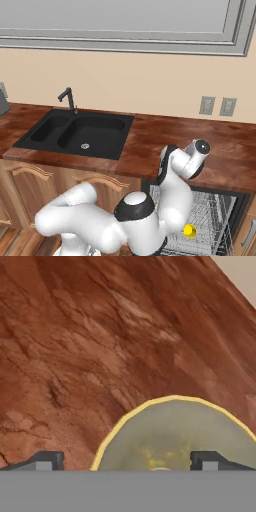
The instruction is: Pick up the cup and bowl from the counter, place them in the dishwasher, and close the dishwasher door.
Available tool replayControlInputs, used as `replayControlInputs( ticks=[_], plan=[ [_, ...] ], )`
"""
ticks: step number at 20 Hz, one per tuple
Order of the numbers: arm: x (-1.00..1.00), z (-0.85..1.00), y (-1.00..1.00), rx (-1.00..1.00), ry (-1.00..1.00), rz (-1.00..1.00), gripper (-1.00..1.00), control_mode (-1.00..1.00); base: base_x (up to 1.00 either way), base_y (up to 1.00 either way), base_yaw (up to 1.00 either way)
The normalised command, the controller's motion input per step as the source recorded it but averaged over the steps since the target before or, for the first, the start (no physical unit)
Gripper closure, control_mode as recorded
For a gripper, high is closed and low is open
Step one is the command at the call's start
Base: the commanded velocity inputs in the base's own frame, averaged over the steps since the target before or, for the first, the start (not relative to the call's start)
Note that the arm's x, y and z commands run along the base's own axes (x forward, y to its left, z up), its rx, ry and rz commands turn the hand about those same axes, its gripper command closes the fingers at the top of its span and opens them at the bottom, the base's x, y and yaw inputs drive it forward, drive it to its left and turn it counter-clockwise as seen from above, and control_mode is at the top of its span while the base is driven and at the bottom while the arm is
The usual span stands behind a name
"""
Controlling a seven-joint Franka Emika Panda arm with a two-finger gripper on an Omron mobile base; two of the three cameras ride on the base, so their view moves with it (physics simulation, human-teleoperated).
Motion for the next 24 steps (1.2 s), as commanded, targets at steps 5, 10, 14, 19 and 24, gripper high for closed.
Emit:
replayControlInputs(
  ticks=[5, 10, 14, 19, 24],
  plan=[
    [0.24, -0.12, -0.09, 0.0, 0.0, 0.0, 1.0, -1.0, 0.0, 0.0, 0.0],
    [-0.22, 0.25, 0.0, 0.0, -0.02, 0.0, 1.0, -1.0, 0.0, 0.0, 0.0],
    [-0.58, 0.39, 0.1, 0.0, -0.07, 0.0, 1.0, -1.0, 0.0, 0.0, 0.0],
    [-0.62, 0.11, 0.39, -0.02, -0.06, 0.0, 1.0, -1.0, 0.0, 0.0, 0.0],
    [-0.65, 0.04, 0.35, -0.01, -0.03, 0.0, 1.0, -1.0, 0.0, 0.0, 0.0]
  ],
)
